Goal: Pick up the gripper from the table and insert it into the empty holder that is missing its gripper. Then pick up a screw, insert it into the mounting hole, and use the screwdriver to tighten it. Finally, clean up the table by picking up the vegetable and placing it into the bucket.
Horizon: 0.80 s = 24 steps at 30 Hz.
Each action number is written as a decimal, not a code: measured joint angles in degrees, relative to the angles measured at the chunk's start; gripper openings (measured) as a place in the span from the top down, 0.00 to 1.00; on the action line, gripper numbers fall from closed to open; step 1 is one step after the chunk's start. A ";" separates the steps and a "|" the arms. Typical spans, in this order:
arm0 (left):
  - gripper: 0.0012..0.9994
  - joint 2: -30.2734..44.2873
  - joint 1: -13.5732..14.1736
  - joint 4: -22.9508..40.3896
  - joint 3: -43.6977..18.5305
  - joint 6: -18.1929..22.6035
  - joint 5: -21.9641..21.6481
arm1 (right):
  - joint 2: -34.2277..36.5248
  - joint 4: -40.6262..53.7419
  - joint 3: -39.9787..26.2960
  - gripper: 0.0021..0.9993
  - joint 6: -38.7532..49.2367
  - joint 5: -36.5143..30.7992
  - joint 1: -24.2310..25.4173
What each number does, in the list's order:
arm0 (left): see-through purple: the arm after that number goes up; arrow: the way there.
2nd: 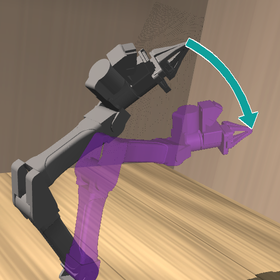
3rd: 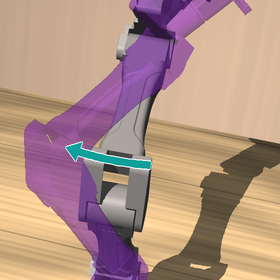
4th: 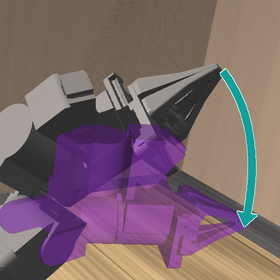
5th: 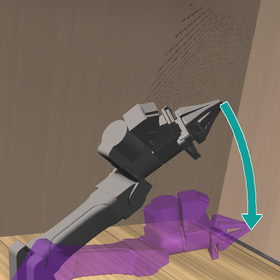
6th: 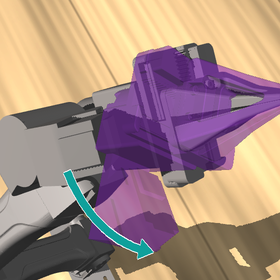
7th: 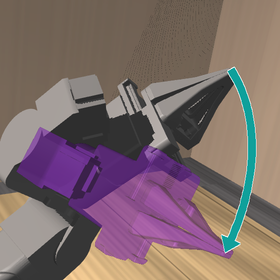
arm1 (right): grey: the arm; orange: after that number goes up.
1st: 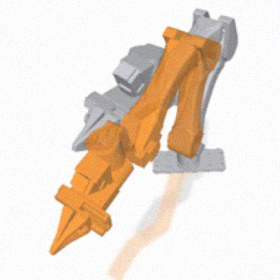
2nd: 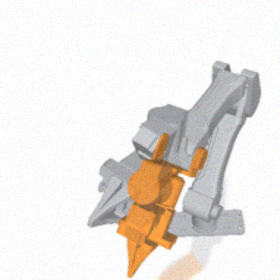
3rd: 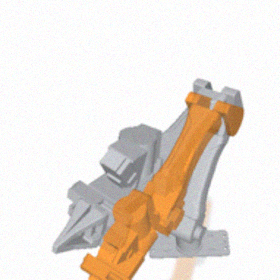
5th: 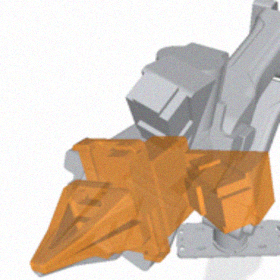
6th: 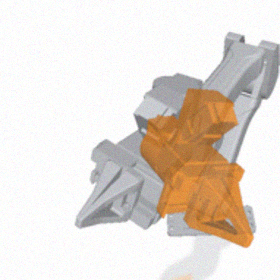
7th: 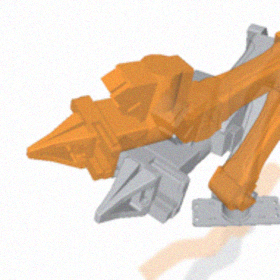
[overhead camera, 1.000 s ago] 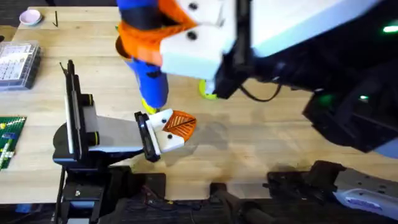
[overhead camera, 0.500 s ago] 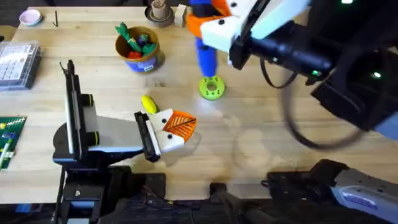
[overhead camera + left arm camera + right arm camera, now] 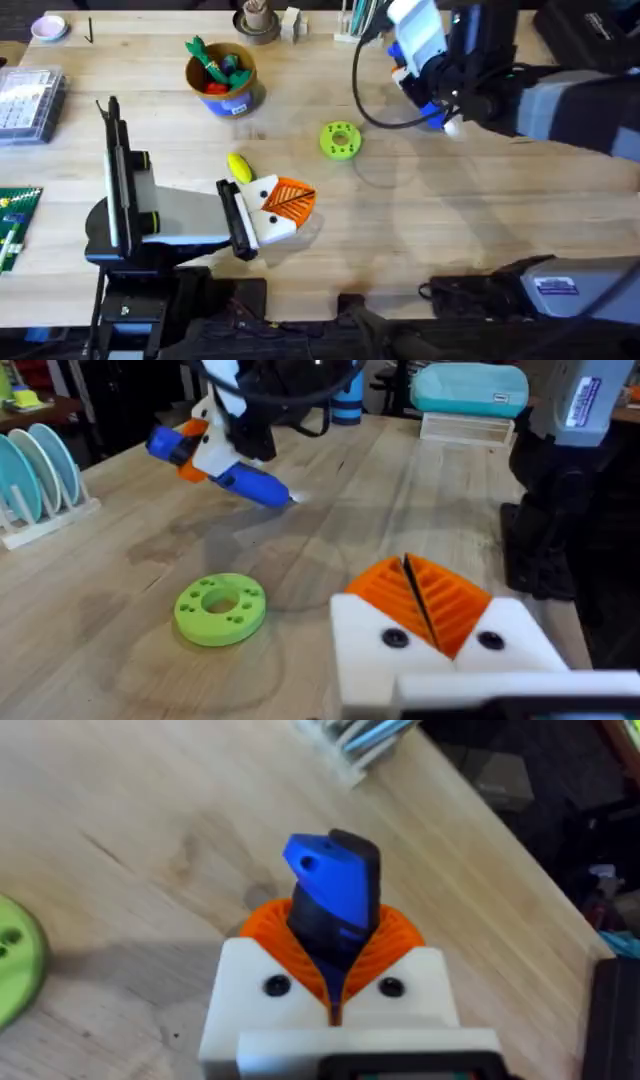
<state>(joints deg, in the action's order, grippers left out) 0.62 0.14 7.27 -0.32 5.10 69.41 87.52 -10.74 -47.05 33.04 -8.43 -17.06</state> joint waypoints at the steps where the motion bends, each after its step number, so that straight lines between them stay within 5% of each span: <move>1: 1.00 0.02 0.00 0.00 0.00 0.00 0.02 | 1.44 -0.09 0.00 0.99 1.57 -0.56 -0.02; 14: 1.00 0.00 0.00 0.00 0.00 0.00 0.02 | 12.93 -1.73 -0.79 0.94 9.18 -2.62 -0.62; 17: 1.00 0.00 0.00 0.02 0.00 0.00 0.02 | 12.92 -1.76 -0.90 0.77 9.00 -2.42 -0.72; 22: 1.00 0.02 0.00 0.00 0.00 0.00 0.02 | 12.94 -2.96 -1.44 0.12 8.53 -2.47 -0.25; 24: 1.00 0.00 0.00 0.01 0.00 0.00 0.00 | 12.94 -2.79 -1.66 0.10 8.14 -2.25 -0.28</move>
<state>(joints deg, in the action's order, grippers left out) 0.62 0.14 7.28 -0.32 5.10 69.41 100.47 -13.53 -48.71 41.18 -10.68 -17.34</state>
